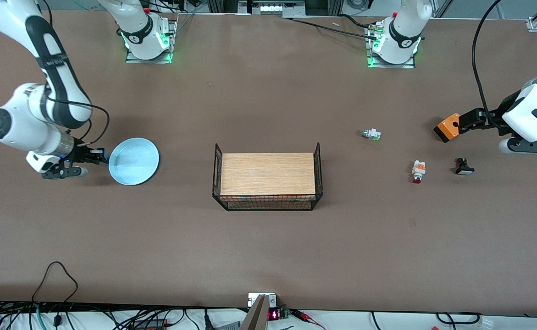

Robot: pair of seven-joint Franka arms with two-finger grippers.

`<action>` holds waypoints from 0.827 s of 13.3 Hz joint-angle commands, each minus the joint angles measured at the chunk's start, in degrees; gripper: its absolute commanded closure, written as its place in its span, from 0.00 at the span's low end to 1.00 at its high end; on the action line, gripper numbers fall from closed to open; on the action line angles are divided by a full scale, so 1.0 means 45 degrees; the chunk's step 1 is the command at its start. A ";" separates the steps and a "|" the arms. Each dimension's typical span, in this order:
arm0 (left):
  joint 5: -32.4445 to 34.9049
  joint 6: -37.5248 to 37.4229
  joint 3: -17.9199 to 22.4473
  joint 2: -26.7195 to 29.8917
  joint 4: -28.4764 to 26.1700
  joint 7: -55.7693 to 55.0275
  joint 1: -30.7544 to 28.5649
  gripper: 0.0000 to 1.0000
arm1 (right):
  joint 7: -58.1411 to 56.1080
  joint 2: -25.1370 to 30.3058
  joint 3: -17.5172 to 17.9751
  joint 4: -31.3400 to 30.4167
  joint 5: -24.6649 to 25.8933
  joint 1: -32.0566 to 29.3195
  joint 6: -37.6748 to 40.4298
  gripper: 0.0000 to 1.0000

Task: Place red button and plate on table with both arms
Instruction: 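Open the right gripper and draw it back from the plate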

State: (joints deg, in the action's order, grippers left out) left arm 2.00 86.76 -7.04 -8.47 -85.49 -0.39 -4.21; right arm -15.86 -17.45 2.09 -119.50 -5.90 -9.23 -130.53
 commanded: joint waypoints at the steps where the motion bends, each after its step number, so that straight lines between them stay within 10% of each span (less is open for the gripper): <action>1: -0.0054 0.0366 0.0042 0.0414 -0.0451 0.0243 -0.0002 0.00 | 0.1333 0.0480 0.0161 0.1977 0.0139 0.0232 0.3155 0.00; 11: -0.0054 0.0818 0.0022 0.0436 -0.0513 0.0321 0.0037 0.00 | 0.4288 0.1357 -0.0188 0.8547 0.1330 0.1621 1.0588 0.00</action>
State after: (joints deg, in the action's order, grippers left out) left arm 2.00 89.27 -7.06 -8.05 -86.03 -0.33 -4.19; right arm 3.30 -11.71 2.48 -84.44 -0.60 -1.48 -86.07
